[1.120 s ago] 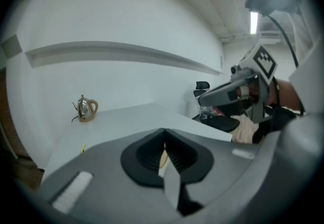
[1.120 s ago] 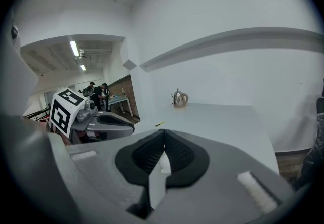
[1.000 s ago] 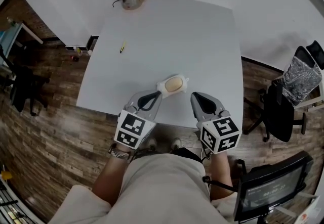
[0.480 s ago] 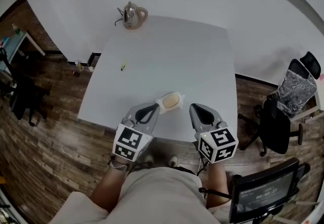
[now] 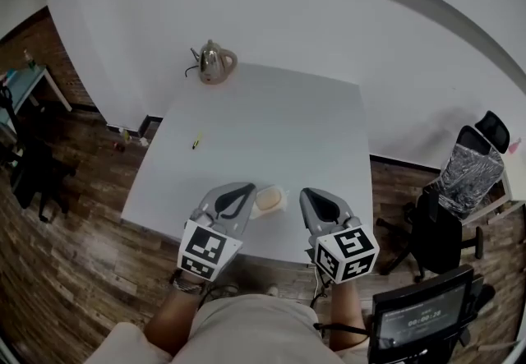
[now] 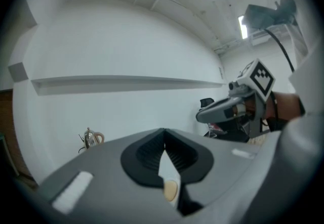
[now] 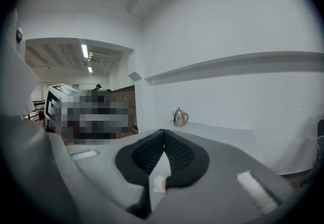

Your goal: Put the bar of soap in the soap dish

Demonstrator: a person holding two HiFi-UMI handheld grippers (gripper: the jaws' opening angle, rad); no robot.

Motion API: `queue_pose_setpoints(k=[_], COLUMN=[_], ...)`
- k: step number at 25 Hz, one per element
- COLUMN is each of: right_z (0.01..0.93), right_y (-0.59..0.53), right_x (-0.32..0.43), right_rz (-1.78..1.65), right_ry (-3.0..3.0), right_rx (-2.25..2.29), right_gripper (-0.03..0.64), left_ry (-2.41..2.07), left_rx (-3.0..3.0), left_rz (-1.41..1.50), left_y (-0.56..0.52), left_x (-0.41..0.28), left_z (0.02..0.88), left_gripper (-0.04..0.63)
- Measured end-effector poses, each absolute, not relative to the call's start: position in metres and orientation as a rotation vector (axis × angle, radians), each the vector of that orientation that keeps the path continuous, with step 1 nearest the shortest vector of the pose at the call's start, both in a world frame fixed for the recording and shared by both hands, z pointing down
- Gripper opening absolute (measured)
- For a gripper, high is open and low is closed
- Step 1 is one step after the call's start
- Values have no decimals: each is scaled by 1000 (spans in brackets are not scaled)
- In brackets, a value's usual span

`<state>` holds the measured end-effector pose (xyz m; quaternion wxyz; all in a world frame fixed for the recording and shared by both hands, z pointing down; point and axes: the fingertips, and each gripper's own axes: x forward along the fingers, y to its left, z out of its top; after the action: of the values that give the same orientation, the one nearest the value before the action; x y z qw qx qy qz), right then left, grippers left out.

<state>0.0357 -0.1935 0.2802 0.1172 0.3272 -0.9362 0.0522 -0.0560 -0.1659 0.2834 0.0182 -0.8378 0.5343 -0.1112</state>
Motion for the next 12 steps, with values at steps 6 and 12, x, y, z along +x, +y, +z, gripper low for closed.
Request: queue_pose_setpoints(k=[6, 12], right_z=[262, 247], right_y=[-192, -193], right_x=[30, 36], right_rz=[106, 67], right_ry=[-2785, -2810], right_rx=[943, 976], right_gripper=[2, 2], left_ry=[1640, 1627], left_rx=[-2582, -2555], left_rz=[-316, -283], left_y=[-168, -168], left_x=[-59, -57], left_z=[273, 262], left_gripper=[6, 6])
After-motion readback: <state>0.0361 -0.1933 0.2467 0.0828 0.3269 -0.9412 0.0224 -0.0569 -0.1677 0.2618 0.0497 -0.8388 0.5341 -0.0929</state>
